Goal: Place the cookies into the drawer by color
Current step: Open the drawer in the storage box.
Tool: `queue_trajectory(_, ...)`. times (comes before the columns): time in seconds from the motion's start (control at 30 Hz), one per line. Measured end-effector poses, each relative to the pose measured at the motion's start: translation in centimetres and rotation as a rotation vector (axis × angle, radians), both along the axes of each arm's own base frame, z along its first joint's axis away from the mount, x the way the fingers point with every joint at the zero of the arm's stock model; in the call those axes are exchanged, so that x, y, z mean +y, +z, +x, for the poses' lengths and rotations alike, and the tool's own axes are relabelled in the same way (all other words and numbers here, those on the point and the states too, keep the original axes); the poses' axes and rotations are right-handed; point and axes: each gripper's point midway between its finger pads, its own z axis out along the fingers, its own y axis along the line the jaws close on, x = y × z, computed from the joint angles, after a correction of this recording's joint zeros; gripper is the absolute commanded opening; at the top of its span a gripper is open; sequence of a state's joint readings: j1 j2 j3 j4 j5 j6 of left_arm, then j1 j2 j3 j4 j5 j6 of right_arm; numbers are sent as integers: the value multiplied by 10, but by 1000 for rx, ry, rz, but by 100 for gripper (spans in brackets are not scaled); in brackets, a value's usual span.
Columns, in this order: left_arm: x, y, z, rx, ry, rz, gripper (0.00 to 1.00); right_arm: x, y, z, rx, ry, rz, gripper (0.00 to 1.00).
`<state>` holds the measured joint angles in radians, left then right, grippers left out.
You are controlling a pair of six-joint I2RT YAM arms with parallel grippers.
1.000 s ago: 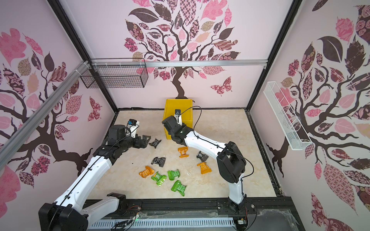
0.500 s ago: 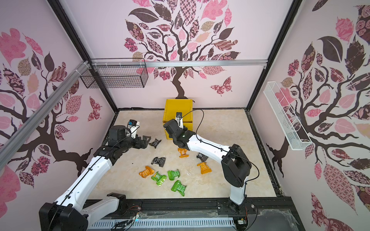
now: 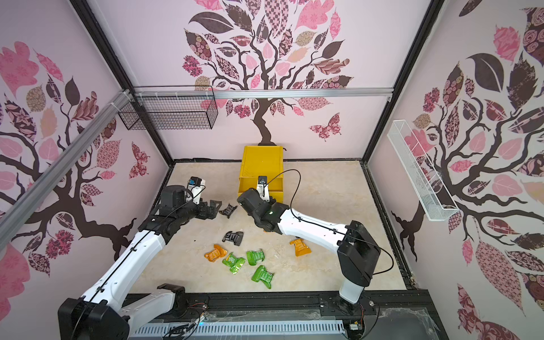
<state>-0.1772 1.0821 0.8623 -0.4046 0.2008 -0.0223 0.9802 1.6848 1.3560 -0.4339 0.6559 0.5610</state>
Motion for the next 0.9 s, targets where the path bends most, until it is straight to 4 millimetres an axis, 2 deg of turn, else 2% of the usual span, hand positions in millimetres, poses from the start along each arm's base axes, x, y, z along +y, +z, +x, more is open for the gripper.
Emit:
queue_trajectory(0.23,0,0,1,-5,2,1,98,1,-2,-16,10,0,13,35)
queue_trajectory(0.5,1,1,1,-9,4,3,97,3,-3,-22,14,-9,18,37)
queue_trajectory(0.7,1,-2,1,-7,0,9,97,1,-7,-30,28,10,-7,69)
queue_trajectory(0.8,1,-3,1,-7,2,15,97,-3,-5,-38,41,46,-23,79)
queue_trajectory(0.9,1,-8,4,10,6,18,97,-17,6,-52,50,89,-27,91)
